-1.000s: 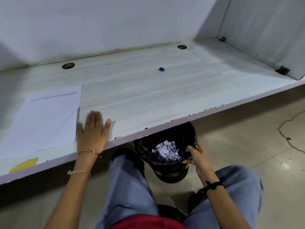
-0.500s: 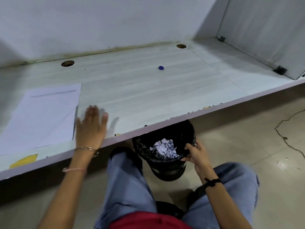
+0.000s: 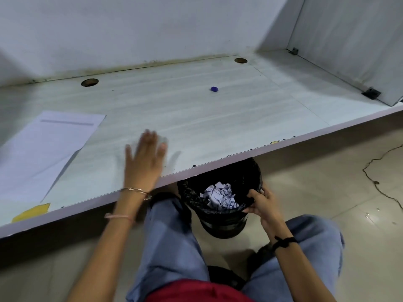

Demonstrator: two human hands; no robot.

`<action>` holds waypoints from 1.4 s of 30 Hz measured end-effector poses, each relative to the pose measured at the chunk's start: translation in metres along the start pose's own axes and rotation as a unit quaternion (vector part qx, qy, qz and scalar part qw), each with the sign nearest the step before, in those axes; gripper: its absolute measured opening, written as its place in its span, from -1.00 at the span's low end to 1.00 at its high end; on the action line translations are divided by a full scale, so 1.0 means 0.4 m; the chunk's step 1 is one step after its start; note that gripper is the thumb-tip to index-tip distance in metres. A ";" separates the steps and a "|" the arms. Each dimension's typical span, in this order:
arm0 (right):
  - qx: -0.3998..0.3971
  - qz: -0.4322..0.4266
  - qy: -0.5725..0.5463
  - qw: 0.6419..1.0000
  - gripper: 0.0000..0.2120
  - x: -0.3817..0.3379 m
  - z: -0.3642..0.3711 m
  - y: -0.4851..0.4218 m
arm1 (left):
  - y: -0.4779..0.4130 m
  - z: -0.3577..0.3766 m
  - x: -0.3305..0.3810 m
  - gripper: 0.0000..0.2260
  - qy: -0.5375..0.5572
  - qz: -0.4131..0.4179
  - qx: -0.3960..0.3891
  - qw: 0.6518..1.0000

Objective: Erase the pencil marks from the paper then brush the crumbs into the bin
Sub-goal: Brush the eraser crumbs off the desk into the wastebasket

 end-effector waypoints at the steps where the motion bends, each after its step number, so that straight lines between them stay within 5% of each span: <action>1: 0.001 -0.001 0.001 1.000 -0.56 -0.001 0.001 0.001 | -0.002 -0.011 -0.079 -0.45 -0.048 -0.051 0.006 0.998; 5: 0.002 -0.007 -0.001 1.000 -0.57 -0.002 0.008 0.007 | -0.027 0.037 -0.128 -0.42 -0.090 -0.112 -0.022 0.989; 9: 0.010 -0.010 -0.003 1.000 -0.62 -0.001 -0.001 0.014 | -0.098 0.136 0.140 -0.29 -0.048 0.027 -0.054 0.997; 14: 0.009 -0.012 -0.021 1.000 -0.70 -0.012 -0.019 0.023 | 0.017 0.183 0.476 -0.48 0.126 0.198 -0.182 0.955; 17: 0.010 -0.015 -0.018 1.000 -0.67 -0.015 -0.032 0.019 | -0.004 0.091 0.403 -0.41 0.170 0.182 -0.101 0.963; 19: 0.021 -0.012 -0.019 1.000 -0.63 -0.009 -0.044 0.012 | -0.059 0.032 0.253 -0.41 0.121 0.099 -0.025 0.987; 22: 0.035 -0.012 -0.024 0.999 -0.61 -0.004 -0.055 0.008 | -0.109 0.066 0.059 -0.56 -0.031 -0.026 -0.084 0.996; 27: 0.049 -0.013 -0.038 0.998 -0.59 0.002 -0.075 0.011 | -0.049 0.182 0.383 -0.45 -0.041 0.219 -0.092 0.971; 30: 0.057 -0.021 -0.048 0.997 -0.61 -0.008 -0.091 0.017 | 0.054 0.247 0.579 -0.51 0.035 0.282 -0.207 0.936; 32: 0.063 -0.022 -0.047 0.997 -0.61 -0.008 -0.104 0.019 | 0.076 0.218 0.618 -0.49 0.075 0.311 -0.192 0.928; 36: 0.074 -0.020 -0.054 0.996 -0.58 0.004 -0.131 0.015 | -0.067 0.132 0.489 -0.46 0.061 0.227 -0.040 0.971; 39: 0.086 -0.024 -0.061 0.994 -0.58 0.001 -0.151 0.013 | -0.157 0.191 0.364 -0.44 -0.034 0.076 -0.096 0.992; 42: 0.097 -0.025 -0.071 0.992 -0.57 -0.003 -0.169 0.004 | -0.087 0.261 0.511 -0.37 -0.091 0.230 -0.156 0.956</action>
Point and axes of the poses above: each hand's wrist, its own y-axis away from the middle knuckle, its own z-axis out of the palm, x = y × z, the point moved 10 cm from there along -y, towards the middle knuckle, and after that the axes turned 2 degrees about -z, right-handed, at the moved point
